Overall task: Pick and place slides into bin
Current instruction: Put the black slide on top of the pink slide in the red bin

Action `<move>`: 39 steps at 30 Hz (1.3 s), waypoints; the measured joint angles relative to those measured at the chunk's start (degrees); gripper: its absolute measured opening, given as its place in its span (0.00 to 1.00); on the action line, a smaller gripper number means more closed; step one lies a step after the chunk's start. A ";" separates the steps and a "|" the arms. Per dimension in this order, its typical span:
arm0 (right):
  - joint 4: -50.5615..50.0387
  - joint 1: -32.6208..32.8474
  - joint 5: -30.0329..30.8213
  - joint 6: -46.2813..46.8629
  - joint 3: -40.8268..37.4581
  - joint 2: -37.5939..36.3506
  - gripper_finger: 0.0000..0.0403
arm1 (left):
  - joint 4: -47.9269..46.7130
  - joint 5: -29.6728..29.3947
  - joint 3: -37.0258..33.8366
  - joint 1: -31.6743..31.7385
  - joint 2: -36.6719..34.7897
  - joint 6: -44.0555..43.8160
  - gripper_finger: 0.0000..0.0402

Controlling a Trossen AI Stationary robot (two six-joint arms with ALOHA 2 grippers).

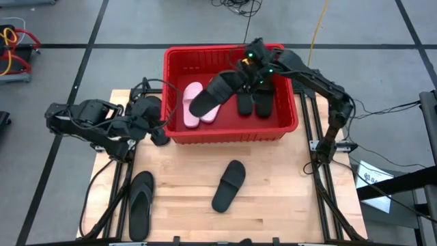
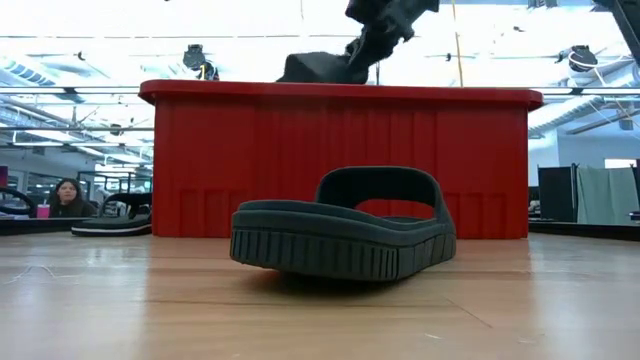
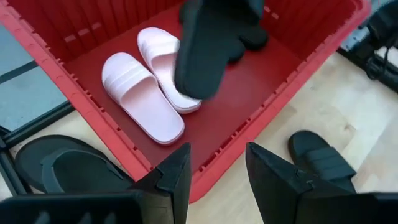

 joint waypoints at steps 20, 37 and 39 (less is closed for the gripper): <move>7.02 9.36 17.19 -10.35 -0.02 7.46 0.00 | 4.64 -0.50 0.00 11.05 1.55 30.11 0.37; 10.54 8.83 16.89 -6.31 -0.02 7.13 0.00 | 17.34 5.79 -0.02 20.84 11.50 66.93 0.37; 11.99 8.47 16.20 -5.30 -0.02 6.96 0.00 | 17.36 2.80 -0.02 20.77 12.76 68.50 0.37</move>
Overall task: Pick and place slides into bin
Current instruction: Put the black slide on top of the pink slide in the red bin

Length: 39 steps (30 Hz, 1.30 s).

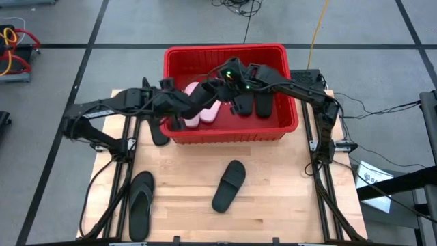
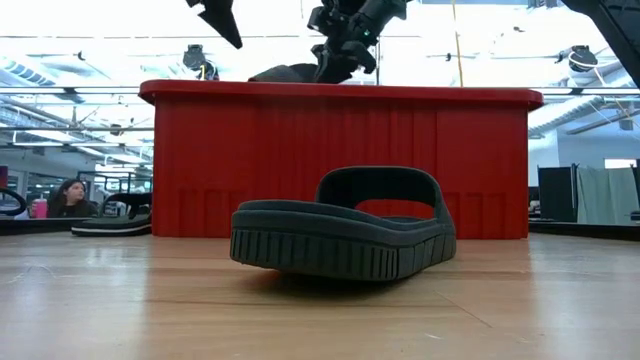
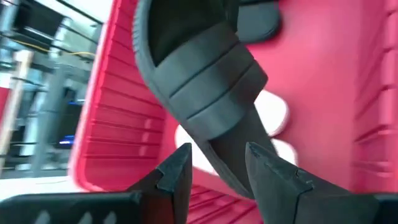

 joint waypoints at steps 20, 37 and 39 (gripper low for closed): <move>3.35 -4.89 -14.41 4.76 -0.02 -3.34 0.00 | 9.12 -8.02 0.02 2.62 2.24 11.04 0.37; 3.91 -4.89 -14.52 5.83 -0.02 -3.34 0.00 | 13.90 -8.79 0.00 3.32 3.09 14.05 0.37; 3.91 -4.91 -14.50 5.83 -0.02 -3.34 0.00 | 14.03 -9.77 0.00 3.32 3.15 13.53 0.37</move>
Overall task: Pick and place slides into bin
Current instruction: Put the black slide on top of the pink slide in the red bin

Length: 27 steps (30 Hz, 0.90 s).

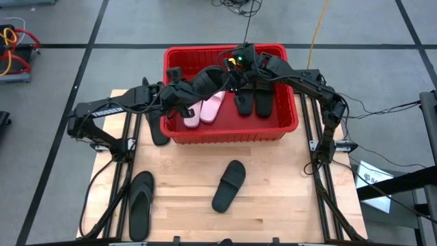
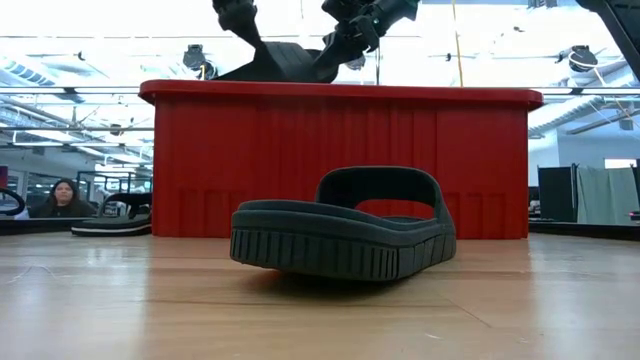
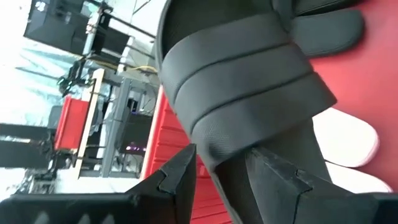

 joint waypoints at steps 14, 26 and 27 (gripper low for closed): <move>0.96 0.04 -5.36 2.10 -0.02 0.00 0.00 | 0.10 -3.23 0.00 0.00 0.01 -4.91 0.29; 1.09 0.11 -5.97 3.34 -0.02 0.00 0.00 | -0.29 -0.20 0.00 0.04 -0.06 -5.61 0.01; 1.11 0.11 -5.97 3.34 -0.02 0.00 0.00 | -0.29 -0.19 0.00 0.04 -0.06 -5.61 0.01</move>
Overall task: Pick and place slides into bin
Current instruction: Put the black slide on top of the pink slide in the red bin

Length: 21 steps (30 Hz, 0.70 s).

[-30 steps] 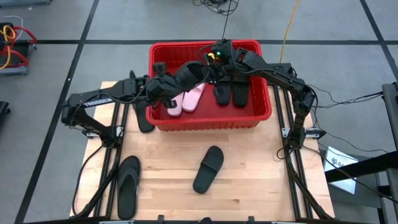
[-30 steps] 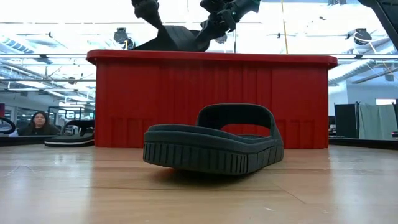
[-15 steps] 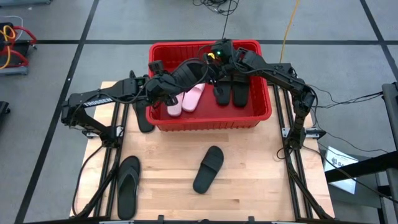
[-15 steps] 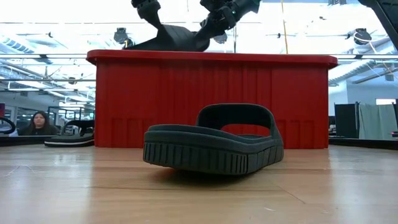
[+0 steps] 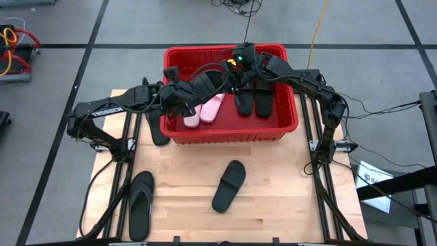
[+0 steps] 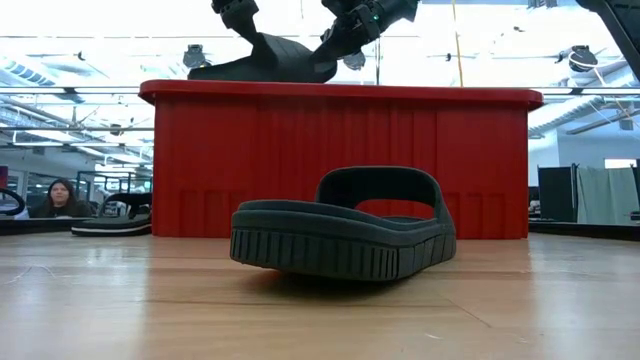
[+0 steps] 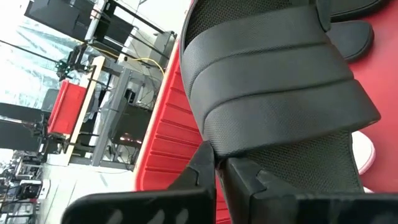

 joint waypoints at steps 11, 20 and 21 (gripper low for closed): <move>0.03 0.00 0.10 0.02 0.00 0.01 0.00 | -0.11 0.35 0.00 -0.02 0.00 -0.45 0.00; 0.13 -0.02 0.37 0.02 0.00 0.02 0.04 | -0.27 0.44 0.00 -0.04 0.00 -1.75 0.00; 0.13 -0.02 0.38 0.02 0.00 0.01 0.04 | -0.28 0.46 0.00 -0.04 0.00 -1.77 0.00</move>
